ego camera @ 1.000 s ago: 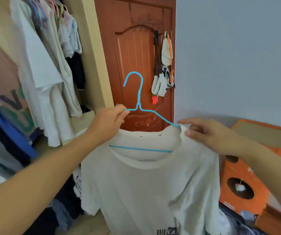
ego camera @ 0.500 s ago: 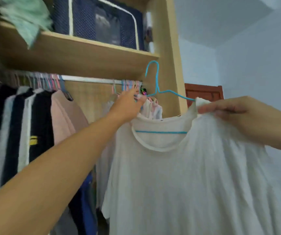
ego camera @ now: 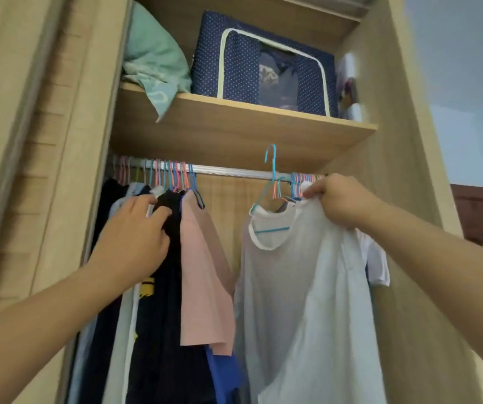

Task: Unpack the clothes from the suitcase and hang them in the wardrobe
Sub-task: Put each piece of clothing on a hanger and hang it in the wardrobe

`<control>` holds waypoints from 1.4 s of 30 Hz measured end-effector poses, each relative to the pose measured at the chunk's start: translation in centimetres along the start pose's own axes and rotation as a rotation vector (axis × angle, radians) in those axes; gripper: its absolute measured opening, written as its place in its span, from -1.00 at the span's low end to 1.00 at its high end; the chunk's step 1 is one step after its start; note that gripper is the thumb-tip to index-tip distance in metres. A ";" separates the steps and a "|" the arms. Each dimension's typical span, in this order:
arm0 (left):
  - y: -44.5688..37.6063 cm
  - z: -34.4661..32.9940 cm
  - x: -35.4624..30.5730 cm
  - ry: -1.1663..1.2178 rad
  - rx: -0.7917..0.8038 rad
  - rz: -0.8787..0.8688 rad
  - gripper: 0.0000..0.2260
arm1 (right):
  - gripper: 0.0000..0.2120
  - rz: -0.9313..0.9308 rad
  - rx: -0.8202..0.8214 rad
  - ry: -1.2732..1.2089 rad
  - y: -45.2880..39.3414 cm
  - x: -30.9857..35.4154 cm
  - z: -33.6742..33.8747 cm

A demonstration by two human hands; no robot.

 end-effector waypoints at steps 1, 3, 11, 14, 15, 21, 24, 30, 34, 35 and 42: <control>0.4 -0.2 1.1 -0.069 -0.009 -0.017 -0.64 | -0.57 0.008 0.023 0.005 -1.0 0.0 -2.3; 1.0 -0.4 2.9 -0.150 -0.049 -0.014 -0.59 | -0.58 0.009 0.031 0.014 -3.1 -0.1 -6.1; 0.4 -2.4 6.9 -0.287 -0.192 0.086 -0.44 | -0.63 -0.016 -0.021 0.013 -15.2 0.0 -11.0; 0.1 -3.1 7.0 -0.318 -0.181 0.135 -0.40 | -0.64 -0.009 0.119 0.099 -16.8 -0.5 -13.8; 0.1 -3.1 7.1 -0.335 -0.170 0.150 -0.38 | -0.64 -0.003 0.129 0.140 -16.7 -0.9 -14.7; 0.2 -3.4 7.3 -0.333 -0.146 0.161 -0.53 | -0.70 -0.174 0.001 0.205 -15.5 -4.4 -15.9; 0.3 -3.5 7.1 -0.333 -0.129 0.156 -0.56 | -0.71 -0.178 0.017 0.271 -14.9 -4.8 -15.2; 0.7 -2.8 6.2 -0.212 -0.115 0.247 -0.62 | -0.67 -0.107 0.078 0.314 -12.4 -3.4 -15.0; 2.3 -3.0 -0.2 0.095 -0.108 0.247 -0.56 | -0.67 0.039 -0.072 0.443 -8.8 -3.2 -13.6; 3.0 -3.3 -2.6 0.181 -0.106 0.189 -0.59 | -0.68 0.079 -0.112 0.464 -7.6 -3.5 -13.2; 5.1 -5.5 -20.9 0.768 0.147 -0.022 -0.67 | -0.73 0.057 -0.065 0.504 1.9 -10.2 -6.9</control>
Point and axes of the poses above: each hand's wrist, its own y-axis away from the middle knuckle, its own z-axis out of the back of the hand, x = y × z, the point moved 2 cm from there along -y, towards the middle knuckle, and after that the axes turned 2 degrees about z, right-handed, at the moved point
